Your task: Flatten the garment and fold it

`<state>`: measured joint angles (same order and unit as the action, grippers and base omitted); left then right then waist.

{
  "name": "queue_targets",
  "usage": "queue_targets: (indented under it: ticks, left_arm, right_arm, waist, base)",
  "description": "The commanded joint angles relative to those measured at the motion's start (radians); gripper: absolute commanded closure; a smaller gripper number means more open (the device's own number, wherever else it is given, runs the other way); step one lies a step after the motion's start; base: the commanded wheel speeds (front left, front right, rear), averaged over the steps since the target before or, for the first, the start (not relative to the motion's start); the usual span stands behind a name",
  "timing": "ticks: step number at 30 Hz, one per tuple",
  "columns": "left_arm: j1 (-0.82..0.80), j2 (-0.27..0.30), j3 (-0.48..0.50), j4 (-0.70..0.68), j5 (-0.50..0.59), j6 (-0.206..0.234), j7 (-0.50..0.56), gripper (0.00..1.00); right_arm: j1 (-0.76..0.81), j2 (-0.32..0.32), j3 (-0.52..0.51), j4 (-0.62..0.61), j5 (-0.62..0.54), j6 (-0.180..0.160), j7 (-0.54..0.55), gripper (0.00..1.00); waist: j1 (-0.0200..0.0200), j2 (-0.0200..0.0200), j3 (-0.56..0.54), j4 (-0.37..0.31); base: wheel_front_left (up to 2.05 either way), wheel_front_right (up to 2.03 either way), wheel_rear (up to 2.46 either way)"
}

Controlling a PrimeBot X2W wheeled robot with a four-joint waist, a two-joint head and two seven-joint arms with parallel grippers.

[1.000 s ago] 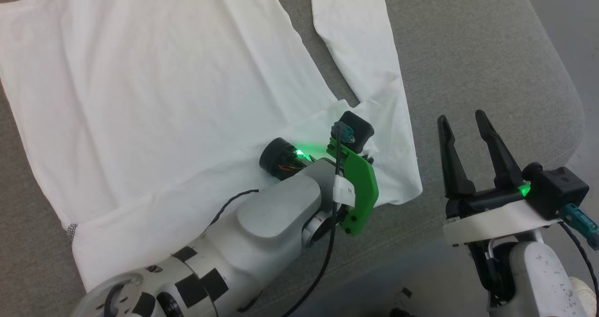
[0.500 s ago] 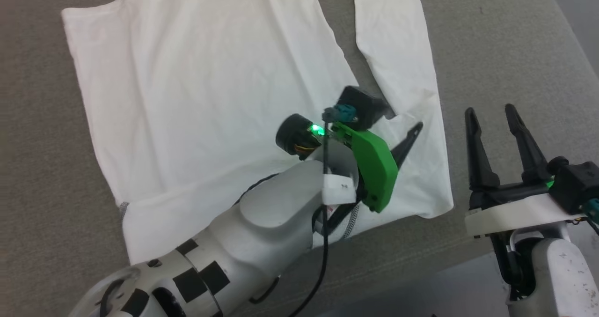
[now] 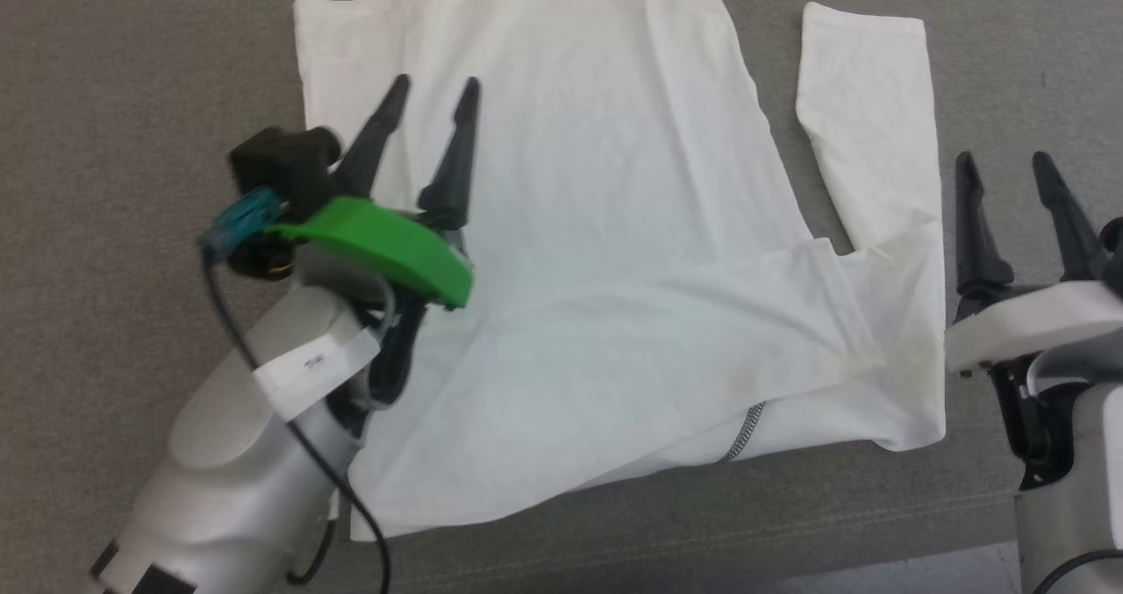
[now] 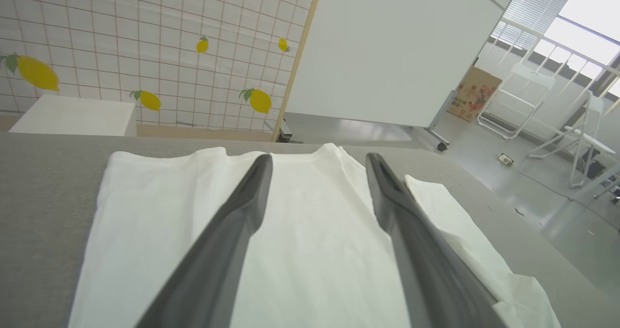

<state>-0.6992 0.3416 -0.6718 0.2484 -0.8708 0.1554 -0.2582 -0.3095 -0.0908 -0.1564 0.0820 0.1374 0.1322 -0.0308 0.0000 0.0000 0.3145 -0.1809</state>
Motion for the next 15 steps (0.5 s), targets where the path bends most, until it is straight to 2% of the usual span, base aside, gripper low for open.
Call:
queue_targets:
  ticks: [1, 5, 6, 15]
  left_arm:
    - [0.065, 0.017, 0.052, -0.038, 0.039, 0.005, -0.003, 0.00]
    - [0.226, 0.043, 0.234, -0.152, 0.131, -0.004, -0.003, 0.00]
    - [0.323, 0.037, 0.353, -0.219, 0.189, -0.016, -0.003, 0.00]
    - [0.438, -0.033, 0.585, -0.325, 0.309, -0.074, -0.003, 0.00]
  right_arm:
    - [-0.038, -0.012, -0.009, 0.026, 0.012, -0.002, 0.017, 0.00]
    - [-0.131, -0.049, -0.032, 0.122, 0.046, -0.002, 0.071, 0.00]
    - [-0.216, -0.078, -0.058, 0.208, 0.074, -0.002, 0.112, 0.00]
    - [-0.467, -0.156, -0.185, 0.459, 0.109, -0.002, 0.222, 0.00]
  waist:
    - [0.0000, 0.0000, 0.004, 0.032]
    - [0.0000, 0.0000, 0.030, 0.051]
    - [0.0000, 0.0000, 0.058, 0.065]
    - [0.0000, 0.0000, 0.188, 0.109]
  base:
    - [0.00, 0.00, 0.00]
    - [0.00, 0.00, 0.00]
    - [0.00, 0.00, 0.00]
    - [0.00, 0.00, 0.00]
